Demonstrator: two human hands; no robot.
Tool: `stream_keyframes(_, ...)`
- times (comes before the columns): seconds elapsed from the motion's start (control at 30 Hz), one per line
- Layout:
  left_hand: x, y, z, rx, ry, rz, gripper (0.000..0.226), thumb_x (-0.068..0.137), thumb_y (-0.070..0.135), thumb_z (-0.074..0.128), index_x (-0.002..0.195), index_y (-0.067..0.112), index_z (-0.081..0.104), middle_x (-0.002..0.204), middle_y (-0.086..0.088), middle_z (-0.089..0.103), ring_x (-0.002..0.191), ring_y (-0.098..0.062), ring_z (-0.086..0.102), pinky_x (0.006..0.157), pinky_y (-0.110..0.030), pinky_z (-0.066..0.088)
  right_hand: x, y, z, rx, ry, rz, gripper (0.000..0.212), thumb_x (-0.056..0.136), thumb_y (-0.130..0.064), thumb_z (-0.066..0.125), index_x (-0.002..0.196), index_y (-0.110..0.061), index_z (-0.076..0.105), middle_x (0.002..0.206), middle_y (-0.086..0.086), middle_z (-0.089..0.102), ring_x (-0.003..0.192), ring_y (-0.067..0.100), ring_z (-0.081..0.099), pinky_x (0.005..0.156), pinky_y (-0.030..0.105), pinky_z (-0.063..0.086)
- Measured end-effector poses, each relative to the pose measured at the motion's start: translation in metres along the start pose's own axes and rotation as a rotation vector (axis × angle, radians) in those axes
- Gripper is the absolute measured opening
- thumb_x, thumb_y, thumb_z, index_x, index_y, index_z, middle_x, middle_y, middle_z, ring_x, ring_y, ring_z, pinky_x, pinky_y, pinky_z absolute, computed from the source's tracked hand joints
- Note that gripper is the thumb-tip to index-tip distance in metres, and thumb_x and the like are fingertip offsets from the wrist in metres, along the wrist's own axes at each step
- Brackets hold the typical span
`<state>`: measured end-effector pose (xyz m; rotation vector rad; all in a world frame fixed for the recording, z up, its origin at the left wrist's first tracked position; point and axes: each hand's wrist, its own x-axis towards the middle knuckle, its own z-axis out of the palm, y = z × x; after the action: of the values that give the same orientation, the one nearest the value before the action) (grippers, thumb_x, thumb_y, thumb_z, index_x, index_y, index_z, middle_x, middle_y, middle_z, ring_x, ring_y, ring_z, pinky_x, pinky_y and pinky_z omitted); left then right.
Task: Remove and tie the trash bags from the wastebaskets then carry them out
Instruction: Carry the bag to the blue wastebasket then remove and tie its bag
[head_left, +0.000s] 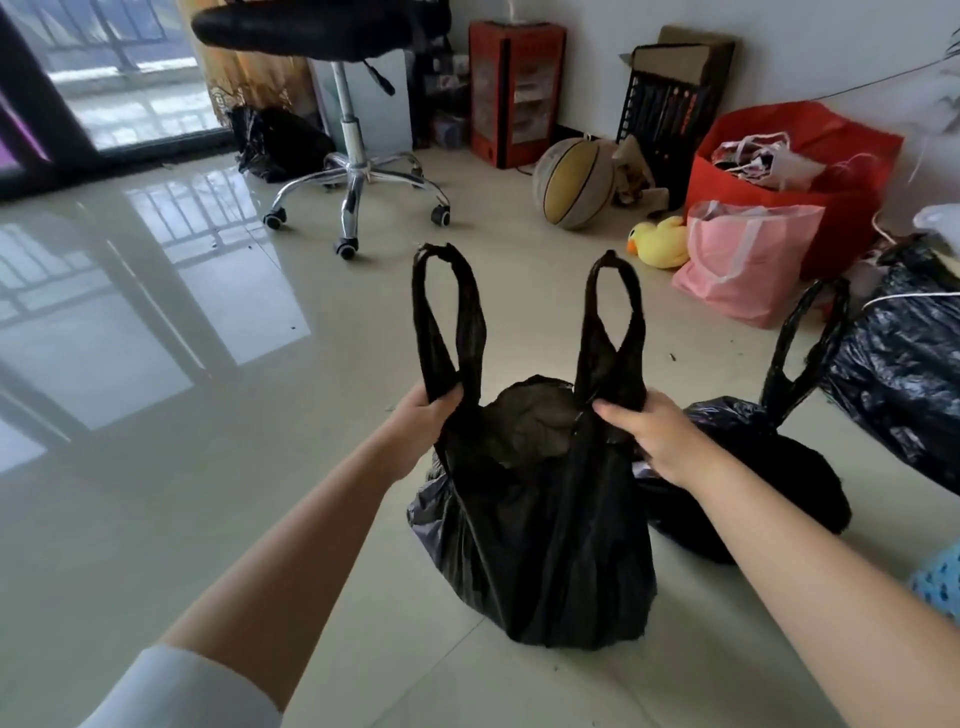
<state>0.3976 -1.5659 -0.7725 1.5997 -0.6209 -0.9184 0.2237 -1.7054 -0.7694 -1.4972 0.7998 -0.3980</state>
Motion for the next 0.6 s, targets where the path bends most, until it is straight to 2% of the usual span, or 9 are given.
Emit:
stream_keyframes(0.07,-0.002,0.005,0.006,-0.389,0.042,0.002,0.038,0.101,0.024,0.028,0.087,0.005,0.058,0.074,-0.001,0.065,0.076,-0.016,0.063,0.068,-0.020,0.054,0.010,0.000,-0.002,0.306,0.039,0.009,0.028,0.097,-0.009,0.039,0.078,0.000,0.058,0.057,-0.002,0.071,0.059,0.009,0.068,0.071,0.030,0.051)
stream_keyframes(0.1,-0.001,0.006,0.007,-0.555,0.091,0.018,0.042,0.102,0.028,0.026,0.079,0.007,0.055,0.061,0.001,0.065,0.065,-0.013,0.066,0.068,-0.024,0.055,0.014,-0.001,-0.004,0.449,0.077,0.026,0.036,0.098,-0.012,0.035,0.067,-0.002,0.052,0.047,-0.001,0.066,0.050,0.009,0.065,0.069,0.032,0.051)
stream_keyframes(0.13,0.001,0.007,0.008,-0.715,0.166,0.024,0.042,0.102,0.030,0.026,0.073,0.008,0.048,0.045,0.002,0.058,0.049,-0.011,0.063,0.070,-0.028,0.054,0.019,0.000,-0.005,0.561,0.132,0.054,0.040,0.099,-0.016,0.034,0.062,-0.006,0.043,0.037,-0.002,0.057,0.039,0.011,0.059,0.063,0.032,0.051)
stream_keyframes(0.2,0.006,0.005,0.010,-0.910,0.320,-0.024,0.041,0.101,0.034,0.029,0.067,0.012,0.034,0.029,0.005,0.034,0.025,-0.010,0.040,0.067,-0.031,0.049,0.029,-0.001,-0.008,0.683,0.212,0.142,0.039,0.100,-0.021,0.032,0.062,-0.014,0.033,0.027,-0.005,0.034,0.024,0.010,0.035,0.046,0.025,0.045)
stream_keyframes(0.27,0.004,0.004,0.011,-0.814,0.348,-0.136,0.040,0.100,0.037,0.033,0.066,0.014,0.031,0.026,0.007,0.023,0.021,-0.008,0.025,0.052,-0.026,0.046,0.036,-0.001,-0.009,0.670,0.215,0.275,0.036,0.098,-0.027,0.033,0.064,-0.016,0.033,0.026,-0.005,0.023,0.021,0.009,0.020,0.034,0.015,0.031)
stream_keyframes(0.37,-0.002,0.000,0.013,-0.531,0.288,-0.350,0.031,0.096,0.021,0.046,0.067,0.013,0.037,0.026,0.007,0.021,0.019,-0.007,0.023,0.034,-0.012,0.040,0.042,-0.001,-0.004,0.463,0.067,0.340,0.032,0.093,-0.043,0.037,0.071,-0.020,0.042,0.045,0.000,0.022,0.025,0.009,0.018,0.036,0.015,0.021)
stream_keyframes(0.47,-0.011,-0.009,0.012,-0.334,0.229,-0.482,0.023,0.091,0.006,0.043,0.069,0.011,0.038,0.029,0.005,0.023,0.021,-0.007,0.023,0.034,-0.012,0.038,0.047,0.002,0.003,0.261,-0.060,0.252,0.036,0.095,-0.043,0.028,0.070,-0.019,0.040,0.056,0.000,0.022,0.027,0.007,0.021,0.038,0.018,0.024)
stream_keyframes(0.6,-0.021,-0.029,0.019,-0.282,0.135,-0.567,0.025,0.091,0.008,0.044,0.067,0.012,0.036,0.035,0.003,0.033,0.026,-0.007,0.029,0.035,-0.014,0.036,0.041,0.011,0.020,0.030,-0.232,0.064,0.036,0.099,-0.022,0.032,0.065,-0.015,0.039,0.056,0.000,0.022,0.032,0.005,0.023,0.037,0.017,0.026)
